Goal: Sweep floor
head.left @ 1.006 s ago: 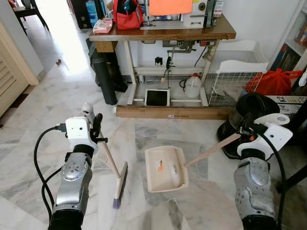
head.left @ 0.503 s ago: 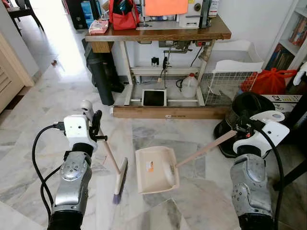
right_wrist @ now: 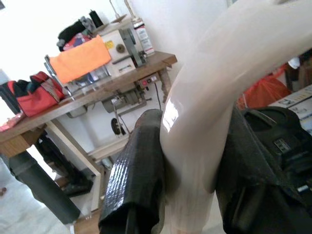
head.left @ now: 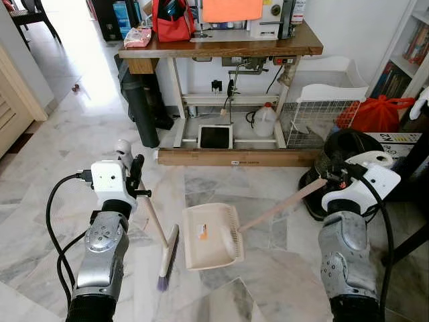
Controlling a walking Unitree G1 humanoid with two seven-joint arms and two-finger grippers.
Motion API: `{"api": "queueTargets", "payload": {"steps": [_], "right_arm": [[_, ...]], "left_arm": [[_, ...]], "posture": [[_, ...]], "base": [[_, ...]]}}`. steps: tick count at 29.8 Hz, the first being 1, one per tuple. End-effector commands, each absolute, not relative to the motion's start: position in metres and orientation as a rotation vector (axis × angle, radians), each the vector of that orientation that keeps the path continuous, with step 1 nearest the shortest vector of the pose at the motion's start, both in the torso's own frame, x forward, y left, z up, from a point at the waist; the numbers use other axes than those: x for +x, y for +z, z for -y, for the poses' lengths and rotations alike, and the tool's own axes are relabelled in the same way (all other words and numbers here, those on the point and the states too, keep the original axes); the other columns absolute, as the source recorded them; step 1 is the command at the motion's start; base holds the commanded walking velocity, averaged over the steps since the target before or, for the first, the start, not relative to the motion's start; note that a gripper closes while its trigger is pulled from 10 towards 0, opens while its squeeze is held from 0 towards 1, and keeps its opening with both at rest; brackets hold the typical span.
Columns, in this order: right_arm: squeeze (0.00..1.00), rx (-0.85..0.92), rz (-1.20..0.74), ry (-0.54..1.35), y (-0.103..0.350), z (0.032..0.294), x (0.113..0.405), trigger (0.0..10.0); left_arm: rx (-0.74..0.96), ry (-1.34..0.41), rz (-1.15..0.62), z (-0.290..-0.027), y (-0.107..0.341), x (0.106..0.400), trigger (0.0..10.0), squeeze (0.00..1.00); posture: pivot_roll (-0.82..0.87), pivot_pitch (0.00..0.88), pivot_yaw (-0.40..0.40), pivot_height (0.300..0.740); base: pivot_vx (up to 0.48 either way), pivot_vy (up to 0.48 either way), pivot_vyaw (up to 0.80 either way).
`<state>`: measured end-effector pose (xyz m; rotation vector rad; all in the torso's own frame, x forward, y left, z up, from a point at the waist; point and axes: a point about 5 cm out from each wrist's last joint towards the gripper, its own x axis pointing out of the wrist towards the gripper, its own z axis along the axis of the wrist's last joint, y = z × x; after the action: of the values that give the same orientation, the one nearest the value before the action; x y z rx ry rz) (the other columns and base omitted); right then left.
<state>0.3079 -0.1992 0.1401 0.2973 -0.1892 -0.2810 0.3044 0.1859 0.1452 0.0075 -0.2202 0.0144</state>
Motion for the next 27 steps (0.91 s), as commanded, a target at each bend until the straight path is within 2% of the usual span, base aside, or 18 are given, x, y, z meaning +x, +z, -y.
{"api": "queueTargets", "payload": {"steps": [1,7,27], "right_arm": [[0.00,0.310,0.259,-0.248,0.1581,0.1958,0.3111,10.0],[0.00,0.293,0.252,-0.258,0.1544,0.1966,0.3066,10.0],[0.00,0.284,0.221,-0.252,0.1493,0.1931,0.3049,10.0]], "left_arm": [[0.033,-0.001,0.270,-0.1848,0.1567,0.3044,10.0,0.00],[0.035,-0.011,0.272,-0.1808,0.1566,0.3045,10.0,0.00],[0.050,0.003,0.264,-0.1822,0.1559,0.3015,10.0,0.00]], "posture": [[-0.02,0.000,0.014,0.740],[-0.02,0.000,0.016,0.740],[-0.01,0.000,0.014,0.740]], "base": [[0.000,0.000,0.00],[0.000,0.000,0.00],[0.000,0.000,0.79]]}}
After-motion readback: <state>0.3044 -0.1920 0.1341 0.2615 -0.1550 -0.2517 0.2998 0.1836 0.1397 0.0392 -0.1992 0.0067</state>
